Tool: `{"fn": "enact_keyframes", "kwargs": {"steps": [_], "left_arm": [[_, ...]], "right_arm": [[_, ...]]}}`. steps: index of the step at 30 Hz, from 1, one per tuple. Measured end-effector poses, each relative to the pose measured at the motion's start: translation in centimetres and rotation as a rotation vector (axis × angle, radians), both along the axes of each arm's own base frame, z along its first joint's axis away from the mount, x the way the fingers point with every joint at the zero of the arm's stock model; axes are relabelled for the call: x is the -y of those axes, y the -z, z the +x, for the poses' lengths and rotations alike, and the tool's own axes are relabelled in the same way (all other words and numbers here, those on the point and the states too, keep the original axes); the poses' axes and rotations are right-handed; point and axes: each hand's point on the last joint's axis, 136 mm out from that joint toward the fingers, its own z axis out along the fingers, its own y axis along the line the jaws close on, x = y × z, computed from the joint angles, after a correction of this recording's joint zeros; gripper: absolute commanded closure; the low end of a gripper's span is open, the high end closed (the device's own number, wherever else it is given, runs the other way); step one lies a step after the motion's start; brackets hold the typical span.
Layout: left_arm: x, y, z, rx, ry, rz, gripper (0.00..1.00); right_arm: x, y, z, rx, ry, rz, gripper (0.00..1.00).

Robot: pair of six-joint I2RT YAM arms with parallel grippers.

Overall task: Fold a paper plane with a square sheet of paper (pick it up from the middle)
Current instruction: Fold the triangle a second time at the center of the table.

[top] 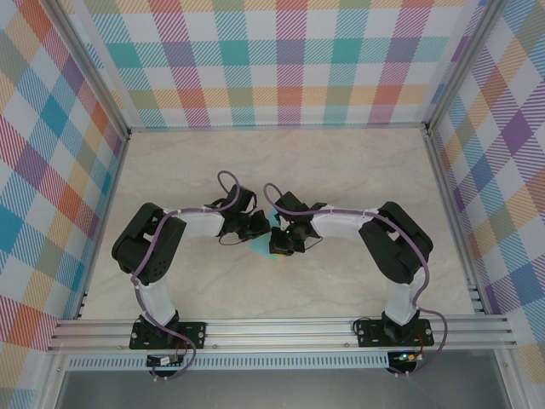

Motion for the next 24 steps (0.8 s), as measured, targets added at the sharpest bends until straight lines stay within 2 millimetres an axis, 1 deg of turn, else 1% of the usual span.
{"fn": "enact_keyframes", "kwargs": {"steps": [9,15,21,24], "left_arm": [[0.0,0.0,0.0,0.0,0.0,0.001,0.92],[0.0,0.0,0.0,0.0,0.0,0.0,0.92],[0.0,0.0,0.0,0.0,0.0,0.0,0.92],[0.0,0.0,0.0,0.0,0.0,-0.001,0.92]], "right_arm": [[0.4,0.2,-0.6,0.006,-0.046,-0.003,0.93],[1.3,-0.1,-1.5,-0.005,-0.054,-0.02,0.92],[1.0,-1.1,-1.1,0.018,-0.052,-0.001,0.92],[0.5,-1.6,-0.7,0.028,-0.05,0.009,0.92]]}}
